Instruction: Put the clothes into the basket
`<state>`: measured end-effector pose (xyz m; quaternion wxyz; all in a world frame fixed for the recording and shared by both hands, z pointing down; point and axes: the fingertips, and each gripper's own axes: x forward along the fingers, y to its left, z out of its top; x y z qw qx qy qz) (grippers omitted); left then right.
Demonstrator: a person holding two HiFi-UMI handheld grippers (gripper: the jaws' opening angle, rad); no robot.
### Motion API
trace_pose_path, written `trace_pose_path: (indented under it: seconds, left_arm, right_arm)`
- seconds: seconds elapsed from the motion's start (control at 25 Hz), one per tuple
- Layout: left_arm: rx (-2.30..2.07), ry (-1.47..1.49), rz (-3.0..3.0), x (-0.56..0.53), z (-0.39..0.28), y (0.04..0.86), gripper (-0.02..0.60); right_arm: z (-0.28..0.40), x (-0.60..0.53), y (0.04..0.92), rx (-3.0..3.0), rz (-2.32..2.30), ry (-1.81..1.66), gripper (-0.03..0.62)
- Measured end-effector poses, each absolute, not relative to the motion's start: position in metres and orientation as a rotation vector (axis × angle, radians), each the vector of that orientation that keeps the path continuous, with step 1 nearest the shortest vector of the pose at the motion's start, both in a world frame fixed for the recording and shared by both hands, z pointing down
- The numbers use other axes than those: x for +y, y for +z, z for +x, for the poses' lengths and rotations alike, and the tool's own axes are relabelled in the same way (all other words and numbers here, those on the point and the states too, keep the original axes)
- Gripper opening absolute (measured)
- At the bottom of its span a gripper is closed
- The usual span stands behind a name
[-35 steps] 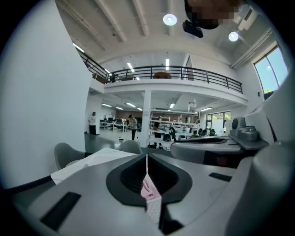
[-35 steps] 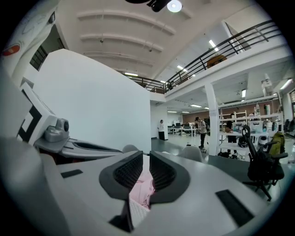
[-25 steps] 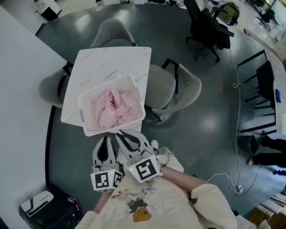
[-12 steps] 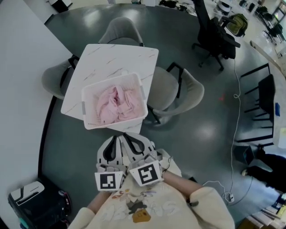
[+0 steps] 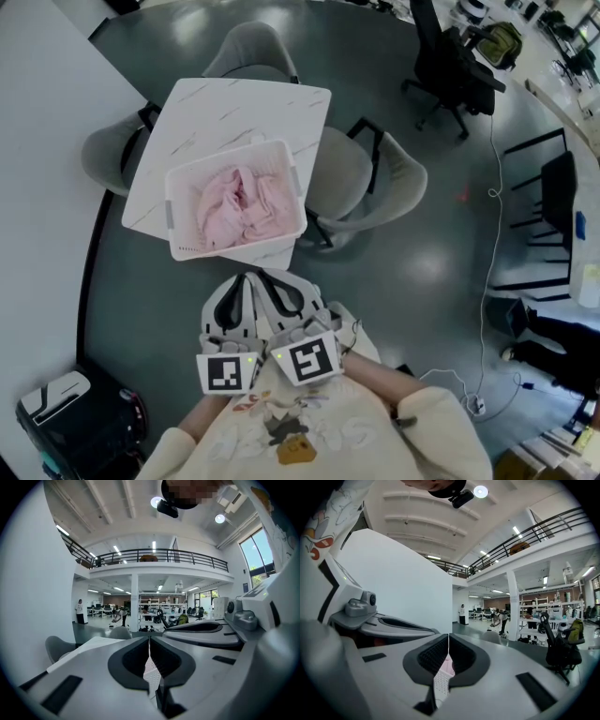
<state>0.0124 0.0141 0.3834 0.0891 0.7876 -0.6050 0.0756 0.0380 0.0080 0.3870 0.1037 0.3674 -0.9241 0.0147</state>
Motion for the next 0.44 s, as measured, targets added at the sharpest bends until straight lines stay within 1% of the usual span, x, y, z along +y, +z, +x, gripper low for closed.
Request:
trace_pose_path:
  seconds: [0.44]
  left_arm:
    - [-1.791, 0.247, 2.353, 0.0159, 0.0102, 0.3871, 0.017]
  right_arm:
    - [0.037, 0.0085, 0.3919, -2.72, 1.095, 0.06, 0.012]
